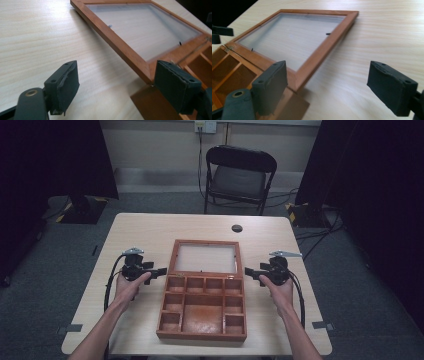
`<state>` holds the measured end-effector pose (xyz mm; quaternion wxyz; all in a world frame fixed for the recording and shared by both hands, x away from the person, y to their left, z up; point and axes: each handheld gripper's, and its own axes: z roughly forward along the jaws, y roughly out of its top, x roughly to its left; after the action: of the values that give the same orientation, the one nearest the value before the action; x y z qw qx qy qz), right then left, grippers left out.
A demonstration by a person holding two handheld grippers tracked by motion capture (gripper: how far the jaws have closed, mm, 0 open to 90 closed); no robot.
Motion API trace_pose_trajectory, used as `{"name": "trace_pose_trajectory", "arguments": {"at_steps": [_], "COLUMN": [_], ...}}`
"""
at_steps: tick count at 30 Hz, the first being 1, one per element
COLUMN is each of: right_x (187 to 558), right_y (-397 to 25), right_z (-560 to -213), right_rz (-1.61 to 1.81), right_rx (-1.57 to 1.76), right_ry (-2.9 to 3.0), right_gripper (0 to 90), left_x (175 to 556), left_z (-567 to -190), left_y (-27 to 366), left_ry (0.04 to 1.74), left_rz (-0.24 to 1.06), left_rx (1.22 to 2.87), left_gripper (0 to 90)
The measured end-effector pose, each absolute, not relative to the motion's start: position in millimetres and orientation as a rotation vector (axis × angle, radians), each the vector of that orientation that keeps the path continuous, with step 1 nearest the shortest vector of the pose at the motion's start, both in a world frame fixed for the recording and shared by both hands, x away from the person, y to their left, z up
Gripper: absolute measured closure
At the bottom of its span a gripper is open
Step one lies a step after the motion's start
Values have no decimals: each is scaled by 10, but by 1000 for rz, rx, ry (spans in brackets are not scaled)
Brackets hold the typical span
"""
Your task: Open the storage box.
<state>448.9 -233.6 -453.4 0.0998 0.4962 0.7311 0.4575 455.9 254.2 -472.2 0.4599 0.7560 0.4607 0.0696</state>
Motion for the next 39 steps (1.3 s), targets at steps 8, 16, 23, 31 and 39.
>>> {"name": "trace_pose_trajectory", "arguments": {"at_steps": [8, 16, 23, 31, 39], "right_x": [4184, 3849, 3653, 3597, 3603], "right_y": [-2545, -2696, -2718, -2689, -2676], "right_z": [-4512, -4610, -4680, -4872, -5005], "right_rz": [1259, 1203, 1126, 943, 925], "right_rx": [1447, 1470, 1497, 1426, 1355], "right_ry": [2182, 2229, 2224, 2259, 2166], "right_gripper": [155, 169, 150, 154, 68], "left_x": [4425, 4213, 3962, 3811, 3749], "left_z": [-4650, -4706, -4767, -4871, -5019], "left_y": [2671, 2773, 2858, 2938, 2881], "left_ry": [1144, 1139, 1194, 1249, 1193], "left_rz": [224, 234, 271, 370, 515], "left_rx": [1910, 1971, 2027, 2115, 2058], "left_gripper": [171, 169, 171, 172, 109]}}
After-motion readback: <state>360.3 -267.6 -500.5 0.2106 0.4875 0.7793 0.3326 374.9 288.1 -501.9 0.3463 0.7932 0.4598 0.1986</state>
